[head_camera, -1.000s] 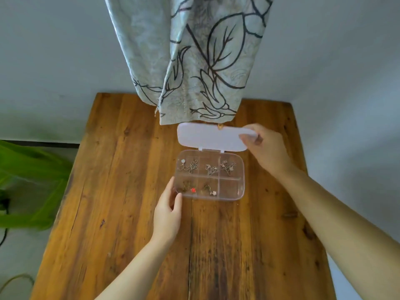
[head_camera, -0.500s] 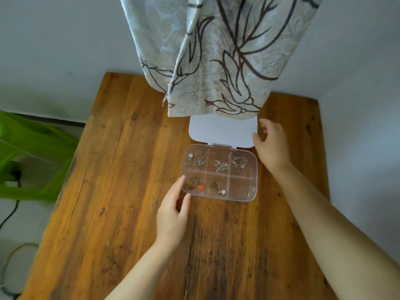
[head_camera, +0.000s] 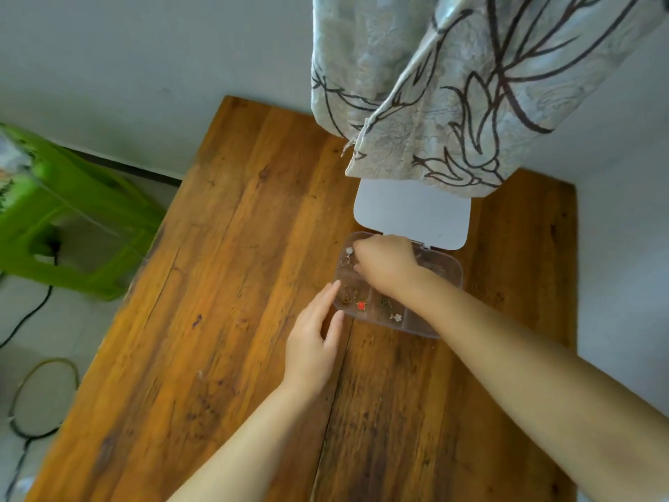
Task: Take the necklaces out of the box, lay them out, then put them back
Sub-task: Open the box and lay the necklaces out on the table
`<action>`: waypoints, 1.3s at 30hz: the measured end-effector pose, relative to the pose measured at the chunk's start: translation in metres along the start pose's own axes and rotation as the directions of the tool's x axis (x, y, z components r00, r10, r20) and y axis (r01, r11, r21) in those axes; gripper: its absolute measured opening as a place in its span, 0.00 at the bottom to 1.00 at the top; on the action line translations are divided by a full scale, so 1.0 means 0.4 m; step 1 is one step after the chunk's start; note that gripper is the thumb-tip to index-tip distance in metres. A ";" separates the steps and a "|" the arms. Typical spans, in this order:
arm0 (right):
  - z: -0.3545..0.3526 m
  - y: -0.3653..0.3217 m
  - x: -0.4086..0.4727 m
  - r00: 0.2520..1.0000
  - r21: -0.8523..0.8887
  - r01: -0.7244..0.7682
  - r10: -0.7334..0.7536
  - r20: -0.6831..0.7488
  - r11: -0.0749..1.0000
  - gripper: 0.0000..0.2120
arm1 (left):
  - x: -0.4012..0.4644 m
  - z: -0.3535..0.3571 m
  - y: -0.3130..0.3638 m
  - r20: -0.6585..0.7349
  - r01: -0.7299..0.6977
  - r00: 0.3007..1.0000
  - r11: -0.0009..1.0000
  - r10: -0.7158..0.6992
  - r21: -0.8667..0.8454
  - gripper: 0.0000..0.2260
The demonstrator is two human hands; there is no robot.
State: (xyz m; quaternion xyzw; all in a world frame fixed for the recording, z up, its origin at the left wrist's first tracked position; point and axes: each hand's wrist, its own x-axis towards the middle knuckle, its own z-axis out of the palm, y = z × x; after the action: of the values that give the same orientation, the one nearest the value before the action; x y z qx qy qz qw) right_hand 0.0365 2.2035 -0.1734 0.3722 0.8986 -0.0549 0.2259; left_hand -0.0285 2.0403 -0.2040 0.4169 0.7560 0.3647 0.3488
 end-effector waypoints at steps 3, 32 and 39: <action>-0.012 -0.001 0.006 0.998 0.024 -0.020 0.018 0.066 1.000 0.08 | -0.003 0.001 0.003 -0.003 0.004 1.000 1.000 -0.004 -0.001 0.19; -0.171 -0.156 -0.333 0.977 0.993 0.114 0.186 -0.105 -0.042 0.14 | -0.087 -0.216 0.133 0.476 0.176 0.879 0.903 0.035 -0.391 0.15; -0.105 -0.254 -0.349 0.874 0.697 -0.082 0.387 -0.293 0.713 0.07 | -0.089 -0.383 0.057 0.481 0.121 0.877 0.957 0.022 -0.265 0.14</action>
State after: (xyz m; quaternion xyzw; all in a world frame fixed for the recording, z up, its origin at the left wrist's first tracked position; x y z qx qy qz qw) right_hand 0.0373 2.0522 -0.0805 0.5443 0.7893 -0.2601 -0.1144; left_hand -0.1326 1.9778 -0.1017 0.4192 0.5959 0.3469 0.5906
